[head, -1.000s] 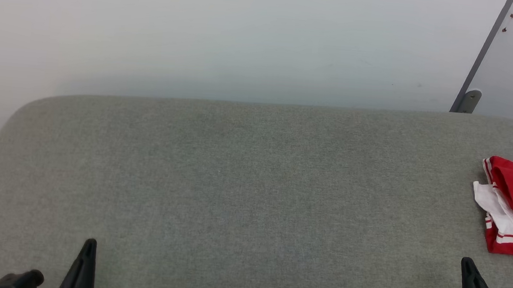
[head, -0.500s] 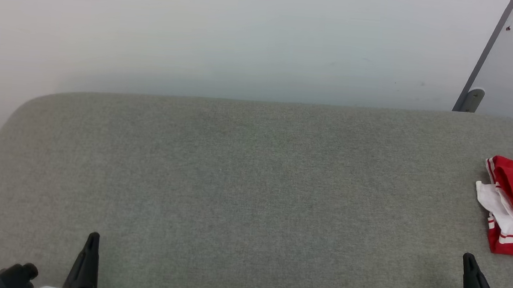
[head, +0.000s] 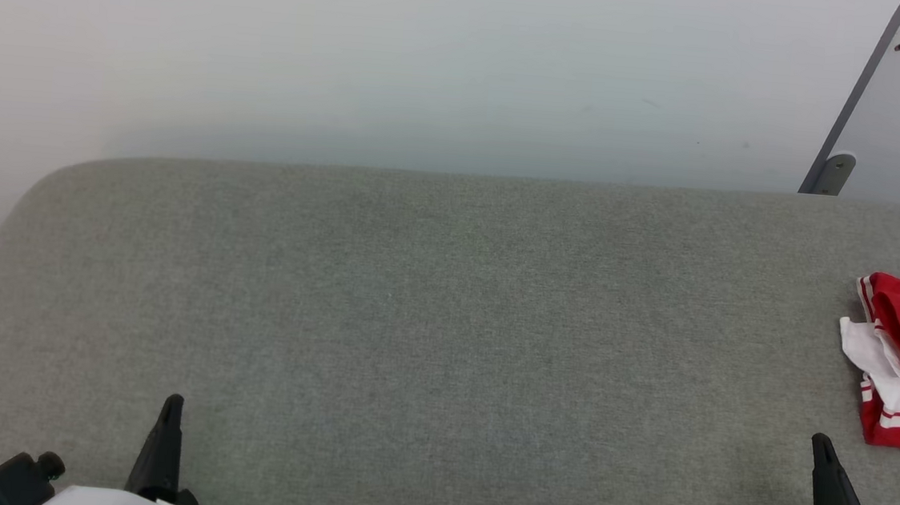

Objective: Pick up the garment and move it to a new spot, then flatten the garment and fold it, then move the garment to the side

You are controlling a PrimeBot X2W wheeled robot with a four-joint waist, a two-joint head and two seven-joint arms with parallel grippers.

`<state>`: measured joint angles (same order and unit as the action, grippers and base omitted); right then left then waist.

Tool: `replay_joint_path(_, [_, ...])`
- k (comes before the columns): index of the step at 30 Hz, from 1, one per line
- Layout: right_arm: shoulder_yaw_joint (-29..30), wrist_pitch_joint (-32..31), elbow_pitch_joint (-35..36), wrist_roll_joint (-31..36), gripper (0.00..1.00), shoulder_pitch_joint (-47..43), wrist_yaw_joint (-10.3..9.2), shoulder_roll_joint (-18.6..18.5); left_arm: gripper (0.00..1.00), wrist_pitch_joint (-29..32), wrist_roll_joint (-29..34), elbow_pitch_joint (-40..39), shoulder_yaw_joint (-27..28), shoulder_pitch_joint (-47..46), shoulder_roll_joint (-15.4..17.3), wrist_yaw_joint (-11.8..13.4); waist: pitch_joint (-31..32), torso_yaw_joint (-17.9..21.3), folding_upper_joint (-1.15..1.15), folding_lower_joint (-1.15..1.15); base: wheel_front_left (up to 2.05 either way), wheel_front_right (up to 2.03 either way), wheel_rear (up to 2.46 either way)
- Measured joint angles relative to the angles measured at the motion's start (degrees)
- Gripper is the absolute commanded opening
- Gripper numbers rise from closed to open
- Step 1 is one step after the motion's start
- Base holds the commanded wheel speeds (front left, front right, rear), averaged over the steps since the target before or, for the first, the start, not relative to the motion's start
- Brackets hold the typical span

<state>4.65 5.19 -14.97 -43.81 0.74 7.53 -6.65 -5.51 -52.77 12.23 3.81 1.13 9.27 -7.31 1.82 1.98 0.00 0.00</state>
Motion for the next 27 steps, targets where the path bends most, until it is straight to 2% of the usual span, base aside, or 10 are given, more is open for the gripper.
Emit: replay_joint_path(27, [0.6, -4.7, 0.4, -19.1, 0.0, 2.2, 0.0, 1.5, 0.0, 4.8, -15.5, 0.8, 1.0, -2.6, -2.4, 0.0, -0.6, -0.6, 0.0, 0.0, 0.0, 0.0, 0.0])
